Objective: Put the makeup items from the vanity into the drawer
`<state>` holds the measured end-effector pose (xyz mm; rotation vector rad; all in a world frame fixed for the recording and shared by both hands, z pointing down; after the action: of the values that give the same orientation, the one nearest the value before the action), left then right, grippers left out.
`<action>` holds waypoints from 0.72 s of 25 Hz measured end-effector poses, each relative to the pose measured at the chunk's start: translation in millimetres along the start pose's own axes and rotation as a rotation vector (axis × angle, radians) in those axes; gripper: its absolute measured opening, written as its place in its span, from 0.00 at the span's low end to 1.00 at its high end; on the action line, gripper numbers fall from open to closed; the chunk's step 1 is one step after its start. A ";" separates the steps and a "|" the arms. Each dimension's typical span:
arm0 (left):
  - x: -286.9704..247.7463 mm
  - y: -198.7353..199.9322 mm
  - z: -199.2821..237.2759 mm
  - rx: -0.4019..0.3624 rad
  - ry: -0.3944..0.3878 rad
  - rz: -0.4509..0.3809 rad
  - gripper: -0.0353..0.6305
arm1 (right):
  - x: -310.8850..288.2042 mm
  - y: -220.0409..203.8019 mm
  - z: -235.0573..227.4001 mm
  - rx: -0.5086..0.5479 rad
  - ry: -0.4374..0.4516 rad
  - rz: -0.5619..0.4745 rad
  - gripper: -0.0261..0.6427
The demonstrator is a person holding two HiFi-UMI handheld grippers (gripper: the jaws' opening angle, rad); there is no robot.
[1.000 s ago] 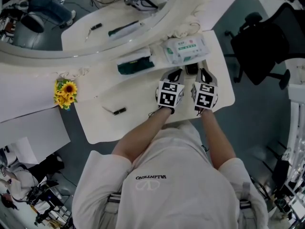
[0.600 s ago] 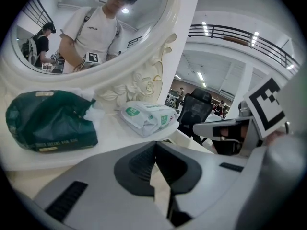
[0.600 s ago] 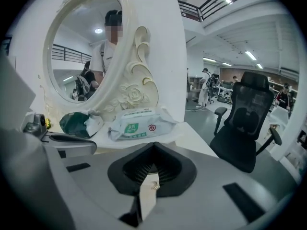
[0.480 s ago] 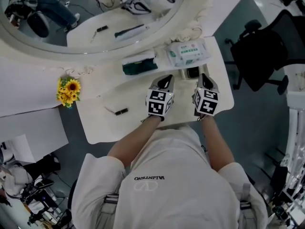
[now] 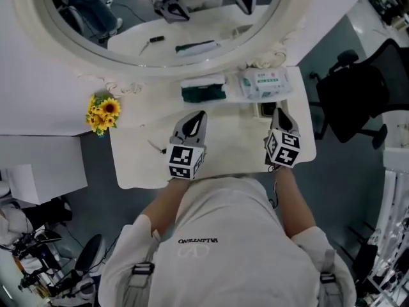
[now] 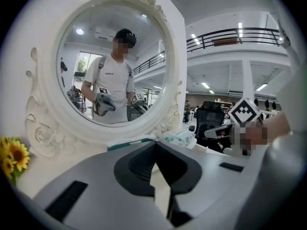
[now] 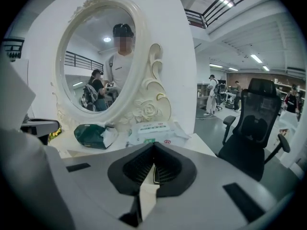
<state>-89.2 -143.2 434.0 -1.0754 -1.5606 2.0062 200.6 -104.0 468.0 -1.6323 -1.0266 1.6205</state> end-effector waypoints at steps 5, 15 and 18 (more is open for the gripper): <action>48.3 13.7 40.5 0.005 0.143 -0.087 0.05 | 8.7 9.8 10.6 0.047 0.054 -0.071 0.05; 121.4 24.6 86.5 -0.032 0.362 -0.218 0.05 | 19.1 40.2 36.4 0.094 0.159 -0.246 0.05; 132.8 29.0 89.8 -0.044 0.387 -0.244 0.05 | 20.9 44.1 40.8 0.094 0.170 -0.264 0.05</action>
<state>-237.1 -118.0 370.4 -1.1455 -1.4528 1.5059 163.6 -112.7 417.0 -1.4749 -1.0150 1.3137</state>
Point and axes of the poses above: the fingertips, and each gripper's own axes: x backward along the fingers, z to its left, y out of its top, the point moved 8 cm from there along x, backward along the fingers, and after that the axes turned 2 degrees about x, right-handed, at the moved point
